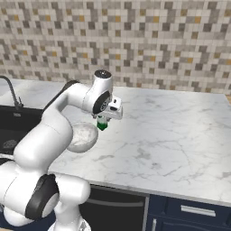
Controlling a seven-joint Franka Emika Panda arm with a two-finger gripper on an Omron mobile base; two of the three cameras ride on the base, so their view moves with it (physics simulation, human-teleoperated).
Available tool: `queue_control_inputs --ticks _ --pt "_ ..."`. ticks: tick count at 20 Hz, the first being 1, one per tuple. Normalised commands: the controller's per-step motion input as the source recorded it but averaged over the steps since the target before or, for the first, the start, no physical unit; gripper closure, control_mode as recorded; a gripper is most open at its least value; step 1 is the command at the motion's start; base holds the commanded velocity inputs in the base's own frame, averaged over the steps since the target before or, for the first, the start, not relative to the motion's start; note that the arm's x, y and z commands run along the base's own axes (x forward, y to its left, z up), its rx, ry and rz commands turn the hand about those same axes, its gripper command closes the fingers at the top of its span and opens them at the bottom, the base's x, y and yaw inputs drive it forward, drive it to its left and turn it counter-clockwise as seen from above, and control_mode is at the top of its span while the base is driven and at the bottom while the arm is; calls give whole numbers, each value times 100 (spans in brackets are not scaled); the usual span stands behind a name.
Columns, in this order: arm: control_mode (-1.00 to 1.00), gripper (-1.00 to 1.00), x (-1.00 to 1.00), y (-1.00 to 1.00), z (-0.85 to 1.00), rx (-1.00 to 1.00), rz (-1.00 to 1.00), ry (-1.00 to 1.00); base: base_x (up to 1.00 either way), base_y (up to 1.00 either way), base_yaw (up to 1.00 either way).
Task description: Gather the eggs and milk located in the vicinity of the sink area and place them right next to the bowl.
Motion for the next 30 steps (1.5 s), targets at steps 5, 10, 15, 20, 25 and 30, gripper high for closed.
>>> queue_control_inputs --ticks 5,10,15,20,25,30 --pt "-100 100 57 -60 -35 -4 -5 25 0 0 0" --pt "-100 100 38 -20 -8 1 -1 12 0 0 0" --pt "-100 100 0 0 -38 7 4 -2 0 0 0" --pt "-100 100 0 10 -60 0 9 -3 0 0 0" --pt "-100 100 0 16 -52 0 10 0 0 0 0" --pt "-100 100 0 18 -38 0 16 -5 0 0 0"
